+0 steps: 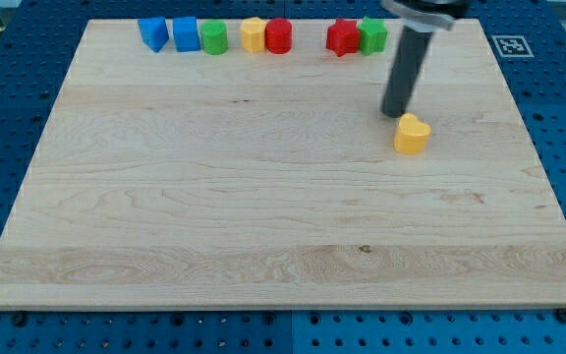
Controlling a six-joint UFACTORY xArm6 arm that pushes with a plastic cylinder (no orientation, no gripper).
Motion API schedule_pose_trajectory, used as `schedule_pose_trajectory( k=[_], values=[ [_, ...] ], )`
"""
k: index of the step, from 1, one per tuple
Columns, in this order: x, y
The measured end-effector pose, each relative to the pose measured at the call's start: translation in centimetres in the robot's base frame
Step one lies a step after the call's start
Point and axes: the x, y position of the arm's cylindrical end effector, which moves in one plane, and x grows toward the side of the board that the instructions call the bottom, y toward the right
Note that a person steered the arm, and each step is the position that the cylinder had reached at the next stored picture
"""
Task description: Move the yellow heart to the right center of the board
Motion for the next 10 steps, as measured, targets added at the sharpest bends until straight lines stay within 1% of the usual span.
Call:
schedule_pose_trajectory(
  k=[1, 2, 3, 4, 6, 7, 8, 9, 10],
  values=[
    [2.4, -3.1],
    [6.2, 1.7],
    [8.2, 9.6],
    [8.2, 12.8],
    [7.7, 4.7],
    [5.9, 4.6],
    [5.8, 6.3],
    [5.8, 9.4],
    [5.1, 8.0]
  ],
)
